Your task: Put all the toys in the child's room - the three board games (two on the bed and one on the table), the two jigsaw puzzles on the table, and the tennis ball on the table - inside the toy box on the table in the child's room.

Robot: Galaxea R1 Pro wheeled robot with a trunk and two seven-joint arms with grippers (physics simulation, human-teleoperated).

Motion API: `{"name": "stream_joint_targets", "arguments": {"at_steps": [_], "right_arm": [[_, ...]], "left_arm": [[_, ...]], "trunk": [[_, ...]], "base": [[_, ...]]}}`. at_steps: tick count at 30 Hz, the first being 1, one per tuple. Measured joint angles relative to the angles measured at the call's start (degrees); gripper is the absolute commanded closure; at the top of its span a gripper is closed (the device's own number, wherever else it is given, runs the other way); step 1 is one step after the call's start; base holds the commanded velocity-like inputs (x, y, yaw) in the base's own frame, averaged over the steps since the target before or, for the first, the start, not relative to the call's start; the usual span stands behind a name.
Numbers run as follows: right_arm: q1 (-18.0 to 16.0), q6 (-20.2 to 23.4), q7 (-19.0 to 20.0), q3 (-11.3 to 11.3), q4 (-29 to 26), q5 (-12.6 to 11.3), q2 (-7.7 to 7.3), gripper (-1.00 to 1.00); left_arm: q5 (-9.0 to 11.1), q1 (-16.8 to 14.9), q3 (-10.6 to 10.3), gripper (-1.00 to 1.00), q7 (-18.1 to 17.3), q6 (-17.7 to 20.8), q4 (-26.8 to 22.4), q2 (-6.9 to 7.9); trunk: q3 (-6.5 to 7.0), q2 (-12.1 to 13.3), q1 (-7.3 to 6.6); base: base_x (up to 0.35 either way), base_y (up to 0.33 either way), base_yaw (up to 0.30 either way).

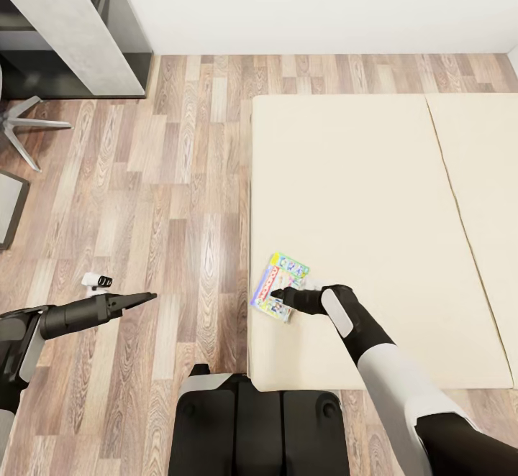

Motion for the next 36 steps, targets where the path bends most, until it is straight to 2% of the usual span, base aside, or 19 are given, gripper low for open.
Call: {"name": "stream_joint_targets", "arguments": {"at_steps": [4, 21, 28, 36], "right_arm": [[0.0, -0.1, 0.0, 0.0, 0.0, 0.0, 0.79, -1.00], [-0.9, -0.1, 0.0, 0.0, 0.0, 0.0, 1.62, -1.00], [-1.1, -0.1, 0.0, 0.0, -0.1, 0.0, 2.82, -1.00], [-1.3, -0.1, 0.0, 0.0, -0.1, 0.0, 3.34, -1.00]], "left_arm": [[0.0, 0.0, 0.0, -1.00, 0.0, 0.0, 0.0, 0.21], [0.0, 0.0, -0.1, -1.00, 0.0, 0.0, 0.0, 0.35], [0.1, 0.0, 0.0, -1.00, 0.0, 0.0, 0.0, 0.37], [0.1, 0.0, 0.0, -1.00, 0.0, 0.0, 0.0, 0.42]], "trunk": [[0.00, 0.0, 0.00], [0.00, 0.0, 0.00], [0.00, 0.0, 0.00], [0.00, 0.0, 0.00]], "base": [[0.000, 0.000, 0.000], [0.000, 0.000, 0.000], [0.000, 0.000, 0.000], [0.000, 0.000, 0.000]]}}
